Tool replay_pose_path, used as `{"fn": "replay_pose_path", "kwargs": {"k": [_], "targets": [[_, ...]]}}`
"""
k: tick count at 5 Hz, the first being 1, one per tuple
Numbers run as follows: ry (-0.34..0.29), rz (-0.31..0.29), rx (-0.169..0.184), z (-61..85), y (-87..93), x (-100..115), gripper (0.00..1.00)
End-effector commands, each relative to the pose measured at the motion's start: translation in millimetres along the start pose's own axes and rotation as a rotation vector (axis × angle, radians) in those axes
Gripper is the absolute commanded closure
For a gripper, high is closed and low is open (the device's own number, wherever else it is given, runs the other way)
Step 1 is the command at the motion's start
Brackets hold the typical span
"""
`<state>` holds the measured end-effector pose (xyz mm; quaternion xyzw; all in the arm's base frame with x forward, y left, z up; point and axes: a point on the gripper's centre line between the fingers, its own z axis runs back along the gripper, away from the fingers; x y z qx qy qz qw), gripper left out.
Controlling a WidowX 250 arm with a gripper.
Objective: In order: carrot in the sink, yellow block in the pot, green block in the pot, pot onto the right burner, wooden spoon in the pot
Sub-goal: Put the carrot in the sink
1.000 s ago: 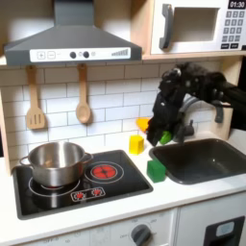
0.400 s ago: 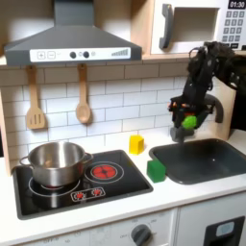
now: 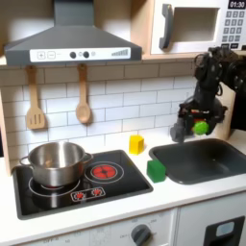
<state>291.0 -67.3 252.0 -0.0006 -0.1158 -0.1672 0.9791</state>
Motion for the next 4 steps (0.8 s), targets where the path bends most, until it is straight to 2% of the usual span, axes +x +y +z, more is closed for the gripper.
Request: {"fn": "replay_pose_path", "kwargs": {"k": [1,2,4], "targets": [[0.014,-0.015,-0.069,-16.5,-11.8,-15.9,1.0],[-0.021,-0.011,-0.074,-24.3,-13.2,-19.0,1.0],[-0.022,0.024,-0.088,-45.4,-7.9,-25.5,1.0]]}}
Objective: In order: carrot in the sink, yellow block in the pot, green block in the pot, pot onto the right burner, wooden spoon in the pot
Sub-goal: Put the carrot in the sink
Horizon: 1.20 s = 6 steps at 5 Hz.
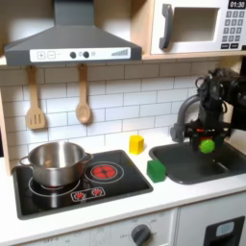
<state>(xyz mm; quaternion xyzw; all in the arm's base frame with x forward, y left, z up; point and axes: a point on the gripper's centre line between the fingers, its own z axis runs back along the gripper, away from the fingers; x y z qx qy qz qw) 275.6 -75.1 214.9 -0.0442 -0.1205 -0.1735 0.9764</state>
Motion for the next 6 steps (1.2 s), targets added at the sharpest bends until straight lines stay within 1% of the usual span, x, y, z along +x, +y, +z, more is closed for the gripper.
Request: {"fn": "replay_pose_path", "kwargs": {"k": [1,2,3,4,5,6], "targets": [[-0.019,0.058,-0.018,-23.4,14.0,-8.5,1.0],[-0.081,0.069,-0.055,-38.0,14.2,-7.4,1.0],[-0.105,0.076,-0.101,-50.5,14.0,-3.9,1.0],[-0.171,0.059,-0.174,-55.3,12.5,1.0,1.0],[-0.216,0.067,-0.237,-64.6,14.4,8.0,1.0],[-0.233,0.093,-0.292,-78.1,14.7,12.5,1.0]]}}
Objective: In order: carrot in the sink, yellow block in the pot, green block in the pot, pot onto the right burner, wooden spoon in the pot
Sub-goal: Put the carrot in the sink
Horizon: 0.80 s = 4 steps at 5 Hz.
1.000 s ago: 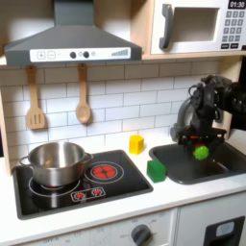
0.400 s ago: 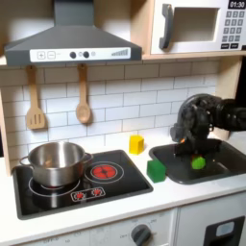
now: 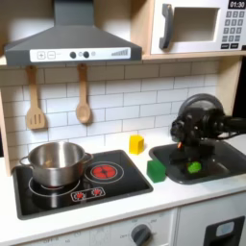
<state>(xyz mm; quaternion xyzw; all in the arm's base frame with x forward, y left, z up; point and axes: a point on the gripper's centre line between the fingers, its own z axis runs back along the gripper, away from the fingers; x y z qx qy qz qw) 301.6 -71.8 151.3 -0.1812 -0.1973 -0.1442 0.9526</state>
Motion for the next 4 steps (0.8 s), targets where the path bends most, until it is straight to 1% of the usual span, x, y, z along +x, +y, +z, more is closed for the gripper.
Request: {"fn": "replay_pose_path", "kwargs": {"k": [1,2,3,4], "targets": [[-0.036,0.027,-0.076,-19.2,-0.8,-1.8,1.0],[-0.038,0.011,-0.07,-17.2,2.6,2.3,0.0],[-0.048,0.02,-0.085,-16.7,-0.6,2.1,0.0],[-0.035,0.023,-0.028,-2.5,5.4,0.9,0.0]]}}
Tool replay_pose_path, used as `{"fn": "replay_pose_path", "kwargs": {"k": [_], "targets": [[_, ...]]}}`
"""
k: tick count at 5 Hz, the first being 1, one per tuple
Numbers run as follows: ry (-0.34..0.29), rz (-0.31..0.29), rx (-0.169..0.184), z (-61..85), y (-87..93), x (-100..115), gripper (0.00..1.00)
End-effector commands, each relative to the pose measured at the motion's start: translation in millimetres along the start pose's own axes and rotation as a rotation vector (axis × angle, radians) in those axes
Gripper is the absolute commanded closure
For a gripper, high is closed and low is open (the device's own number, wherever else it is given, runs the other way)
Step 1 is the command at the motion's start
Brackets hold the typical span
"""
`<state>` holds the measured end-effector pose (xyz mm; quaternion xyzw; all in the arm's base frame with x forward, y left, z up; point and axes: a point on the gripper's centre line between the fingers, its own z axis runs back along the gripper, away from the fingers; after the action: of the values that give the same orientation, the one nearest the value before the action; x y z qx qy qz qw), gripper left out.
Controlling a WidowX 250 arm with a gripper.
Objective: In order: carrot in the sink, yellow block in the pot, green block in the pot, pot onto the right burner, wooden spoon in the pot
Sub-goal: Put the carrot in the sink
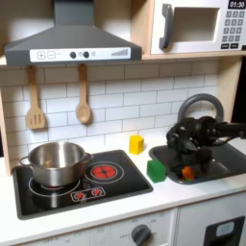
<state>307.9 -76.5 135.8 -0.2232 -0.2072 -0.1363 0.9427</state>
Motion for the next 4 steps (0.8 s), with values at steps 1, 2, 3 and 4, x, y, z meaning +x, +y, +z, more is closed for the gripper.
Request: {"fn": "replay_pose_path", "kwargs": {"k": [1,2,3,4], "targets": [[0.021,0.004,0.102,29.0,13.3,-0.3,0.0],[0.033,0.001,0.21,53.2,18.8,12.0,0.0],[0.041,0.095,0.318,80.2,26.6,23.1,0.0],[0.039,0.088,0.316,79.0,27.0,23.6,0.0]]}}
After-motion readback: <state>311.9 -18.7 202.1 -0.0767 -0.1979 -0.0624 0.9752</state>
